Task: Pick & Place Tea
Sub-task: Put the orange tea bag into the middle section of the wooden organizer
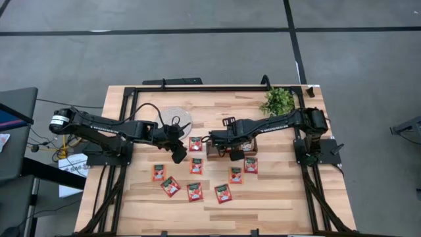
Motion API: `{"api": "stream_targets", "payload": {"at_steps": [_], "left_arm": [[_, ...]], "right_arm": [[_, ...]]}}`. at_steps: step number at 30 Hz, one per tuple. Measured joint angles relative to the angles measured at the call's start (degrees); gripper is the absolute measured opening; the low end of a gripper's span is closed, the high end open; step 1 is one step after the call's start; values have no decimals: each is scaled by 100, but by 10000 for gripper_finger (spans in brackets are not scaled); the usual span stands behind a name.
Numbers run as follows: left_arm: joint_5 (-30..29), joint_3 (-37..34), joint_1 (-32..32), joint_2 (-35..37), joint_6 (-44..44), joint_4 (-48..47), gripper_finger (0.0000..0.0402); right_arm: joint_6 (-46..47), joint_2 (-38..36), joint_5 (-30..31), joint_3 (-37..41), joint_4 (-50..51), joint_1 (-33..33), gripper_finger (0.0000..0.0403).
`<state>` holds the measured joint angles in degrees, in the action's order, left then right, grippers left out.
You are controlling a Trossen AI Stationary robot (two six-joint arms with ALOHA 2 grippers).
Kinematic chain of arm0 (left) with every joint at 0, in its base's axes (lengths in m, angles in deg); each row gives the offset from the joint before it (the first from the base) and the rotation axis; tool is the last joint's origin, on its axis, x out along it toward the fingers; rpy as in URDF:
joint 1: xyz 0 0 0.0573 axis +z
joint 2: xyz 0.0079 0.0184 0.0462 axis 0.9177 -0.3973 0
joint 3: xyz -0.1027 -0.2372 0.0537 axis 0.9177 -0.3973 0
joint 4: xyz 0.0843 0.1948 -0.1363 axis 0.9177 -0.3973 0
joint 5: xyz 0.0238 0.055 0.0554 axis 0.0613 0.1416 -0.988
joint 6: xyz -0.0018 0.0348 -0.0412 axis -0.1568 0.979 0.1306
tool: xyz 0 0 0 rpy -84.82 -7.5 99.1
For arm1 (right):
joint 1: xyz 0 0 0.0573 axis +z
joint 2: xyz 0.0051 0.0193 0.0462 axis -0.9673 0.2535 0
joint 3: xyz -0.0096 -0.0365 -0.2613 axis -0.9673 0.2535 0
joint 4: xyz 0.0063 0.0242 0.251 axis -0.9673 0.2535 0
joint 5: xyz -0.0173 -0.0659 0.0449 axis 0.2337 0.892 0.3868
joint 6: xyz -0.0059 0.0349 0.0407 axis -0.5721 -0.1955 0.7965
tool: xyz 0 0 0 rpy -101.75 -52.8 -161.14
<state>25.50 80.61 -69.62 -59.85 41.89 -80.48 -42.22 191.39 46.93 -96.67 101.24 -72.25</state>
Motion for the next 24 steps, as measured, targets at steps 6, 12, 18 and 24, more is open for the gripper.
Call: {"api": "stream_targets", "payload": {"at_steps": [6, 12, 18, 24], "left_arm": [[0, 0, 0, 0, -2, 2, 161], [0, 0, 0, 0, -1, 1, 161], [0, 0, 0, 0, -2, 0, 161], [0, 0, 0, 0, -2, 0, 161]], "right_arm": [[-92, 0, 0, 0, 6, -22, 61], [-41, -21, 103, -1, 117, -16, 88], [232, -68, 118, -446, 789, 136, 83], [365, -76, -1074, -897, 1242, 502, 82]]}}
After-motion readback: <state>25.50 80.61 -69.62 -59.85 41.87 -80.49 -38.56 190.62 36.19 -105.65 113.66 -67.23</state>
